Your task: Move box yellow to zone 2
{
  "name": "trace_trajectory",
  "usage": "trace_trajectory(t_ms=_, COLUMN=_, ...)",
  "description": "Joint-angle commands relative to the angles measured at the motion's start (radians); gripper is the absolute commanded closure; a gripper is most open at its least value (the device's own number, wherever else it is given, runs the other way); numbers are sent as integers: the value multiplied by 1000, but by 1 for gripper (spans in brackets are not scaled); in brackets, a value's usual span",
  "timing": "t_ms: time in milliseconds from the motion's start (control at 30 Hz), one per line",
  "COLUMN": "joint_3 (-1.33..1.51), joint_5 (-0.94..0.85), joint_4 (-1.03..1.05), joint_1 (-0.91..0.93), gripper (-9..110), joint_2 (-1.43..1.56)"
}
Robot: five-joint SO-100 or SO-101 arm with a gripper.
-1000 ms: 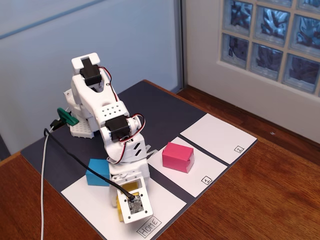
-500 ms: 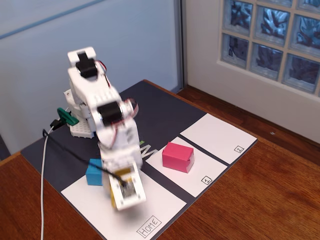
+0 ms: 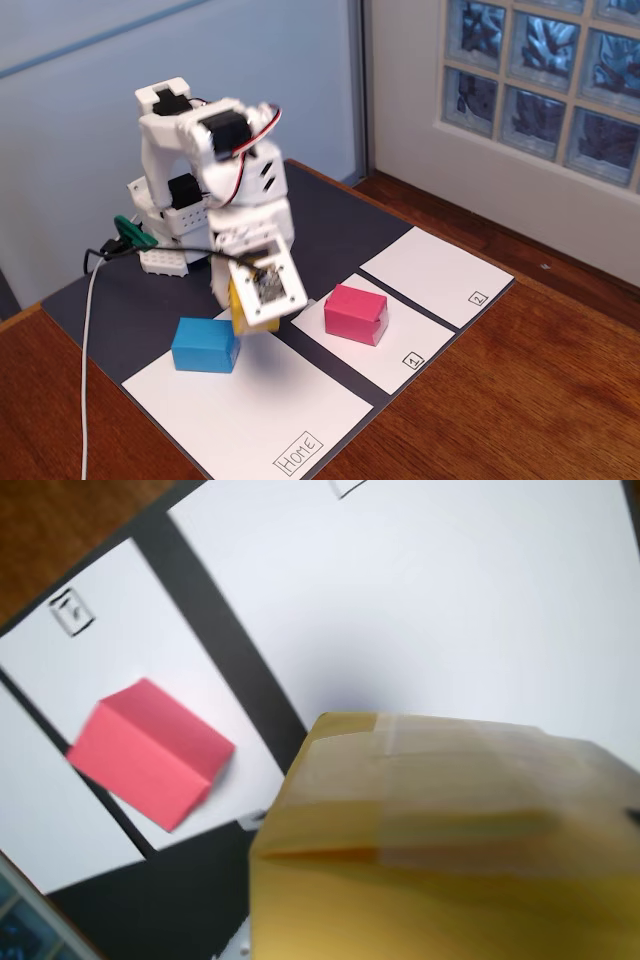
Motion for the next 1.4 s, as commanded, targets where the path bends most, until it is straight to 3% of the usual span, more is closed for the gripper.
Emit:
trace_trajectory(t_ms=0, joint_3=-103, joint_5=77, joint_4=84, joint_1=-89, gripper=102, joint_2=64)
trace_trajectory(t_ms=667, joint_3=-31, joint_5=655, joint_4=41, joint_1=-684, gripper=102, joint_2=74)
trace_trajectory(t_ms=1367, joint_3=413, joint_5=1091, joint_4=-566, joint_1=-718, gripper=102, joint_2=67)
